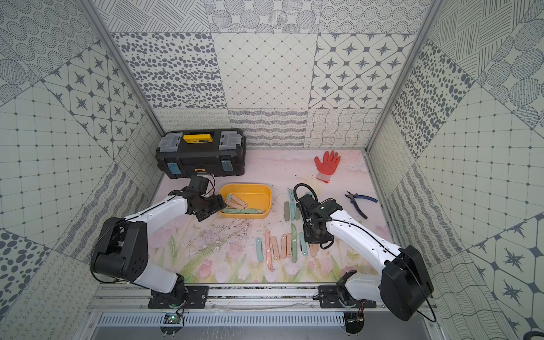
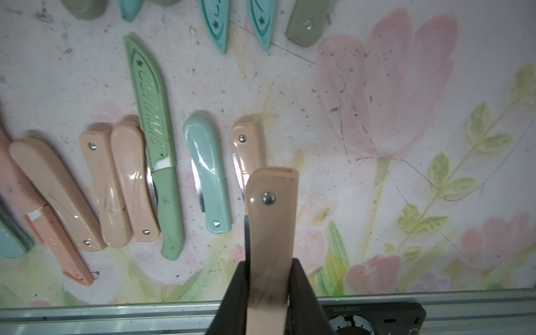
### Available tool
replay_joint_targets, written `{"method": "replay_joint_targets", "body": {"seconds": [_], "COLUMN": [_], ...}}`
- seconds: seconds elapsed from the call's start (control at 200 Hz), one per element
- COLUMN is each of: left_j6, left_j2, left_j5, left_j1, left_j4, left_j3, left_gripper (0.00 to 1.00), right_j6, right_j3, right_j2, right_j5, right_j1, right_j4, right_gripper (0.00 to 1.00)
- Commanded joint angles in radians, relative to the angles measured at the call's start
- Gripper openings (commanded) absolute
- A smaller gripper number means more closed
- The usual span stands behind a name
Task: Take the fruit knife out of the storage box
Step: Place the fruit knife at the center of the board.
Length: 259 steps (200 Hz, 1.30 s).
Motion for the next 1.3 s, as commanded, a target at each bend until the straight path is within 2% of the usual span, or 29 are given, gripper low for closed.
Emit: {"method": "replay_joint_targets", "body": {"seconds": [0.0, 0.17, 0.375, 0.865, 1.291], "left_j6": [0.018, 0.016, 0.015, 0.016, 0.017], "left_j2": [-0.001, 0.005, 0.012, 0.02, 0.022], "left_j5": [0.009, 0.01, 0.016, 0.016, 0.012], "left_j1": [0.0, 0.001, 0.0, 0.0, 0.0], "left_j4": [0.005, 0.008, 0.013, 0.007, 0.006], "left_j3": [-0.002, -0.003, -0.001, 0.004, 0.004], "left_gripper": [0.89, 0.89, 0.89, 0.89, 0.88], "right_j6": [0.052, 0.097, 0.136, 0.061, 0.028], "right_j3": [-0.013, -0.055, -0.037, -0.033, -0.042], "right_j2": [0.033, 0.072, 0.158, 0.355, 0.302], "right_j5": [-0.012, -0.006, 0.074, 0.114, 0.092], "right_j1": [-0.006, -0.01, -0.01, -0.049, -0.055], "right_j4": [-0.022, -0.004, -0.02, 0.103, 0.201], "right_gripper": [0.18, 0.17, 0.17, 0.21, 0.23]}}
